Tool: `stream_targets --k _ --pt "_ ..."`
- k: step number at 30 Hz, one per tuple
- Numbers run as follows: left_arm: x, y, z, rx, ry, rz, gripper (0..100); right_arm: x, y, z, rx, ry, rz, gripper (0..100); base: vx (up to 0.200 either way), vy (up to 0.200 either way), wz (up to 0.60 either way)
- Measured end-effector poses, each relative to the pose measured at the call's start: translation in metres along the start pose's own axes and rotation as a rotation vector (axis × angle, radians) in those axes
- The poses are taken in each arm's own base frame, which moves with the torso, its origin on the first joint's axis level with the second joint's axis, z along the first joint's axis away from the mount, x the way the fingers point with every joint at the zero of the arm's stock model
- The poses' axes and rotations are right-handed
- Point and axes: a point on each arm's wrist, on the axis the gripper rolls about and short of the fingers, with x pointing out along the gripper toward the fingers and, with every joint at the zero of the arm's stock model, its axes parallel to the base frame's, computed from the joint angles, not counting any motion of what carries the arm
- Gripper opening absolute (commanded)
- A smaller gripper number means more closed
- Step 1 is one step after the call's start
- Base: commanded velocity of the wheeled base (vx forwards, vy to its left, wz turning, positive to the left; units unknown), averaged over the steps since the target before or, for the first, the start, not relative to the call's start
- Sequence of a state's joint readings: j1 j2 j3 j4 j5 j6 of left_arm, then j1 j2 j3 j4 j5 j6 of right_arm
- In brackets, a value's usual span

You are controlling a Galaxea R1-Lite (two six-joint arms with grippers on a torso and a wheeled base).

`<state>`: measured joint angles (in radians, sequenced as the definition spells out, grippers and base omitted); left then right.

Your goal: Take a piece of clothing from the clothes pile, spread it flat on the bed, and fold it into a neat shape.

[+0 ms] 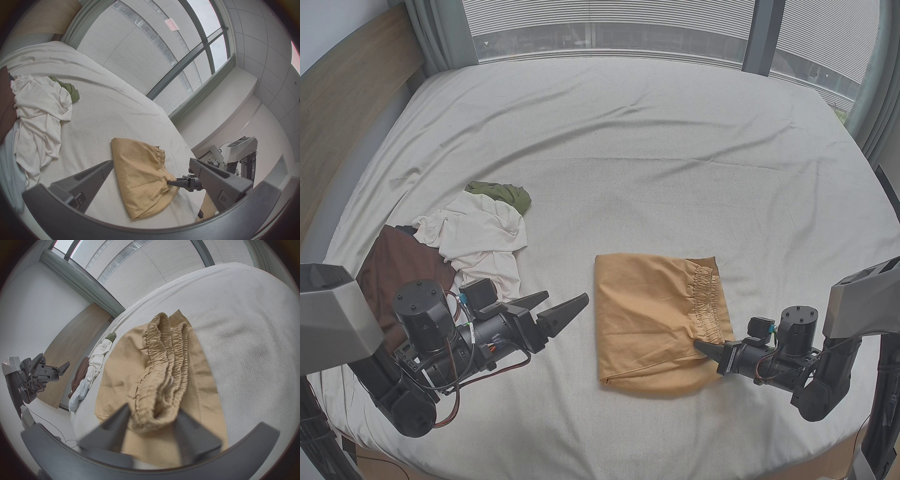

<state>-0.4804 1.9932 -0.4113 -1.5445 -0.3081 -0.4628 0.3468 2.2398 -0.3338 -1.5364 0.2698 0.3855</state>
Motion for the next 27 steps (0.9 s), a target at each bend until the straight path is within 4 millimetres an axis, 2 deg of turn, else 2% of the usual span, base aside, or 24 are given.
stream_targets --k 7,27 --pt "0.000 0.001 -0.001 -0.001 0.003 0.001 100 -0.003 0.001 0.004 -0.006 -0.011 -0.004 0 0.000 0.000 0.00" --pt "0.001 0.001 -0.002 -0.002 0.006 0.004 100 -0.038 0.004 0.009 -0.082 0.068 -0.063 0 0.000 0.000 0.00"
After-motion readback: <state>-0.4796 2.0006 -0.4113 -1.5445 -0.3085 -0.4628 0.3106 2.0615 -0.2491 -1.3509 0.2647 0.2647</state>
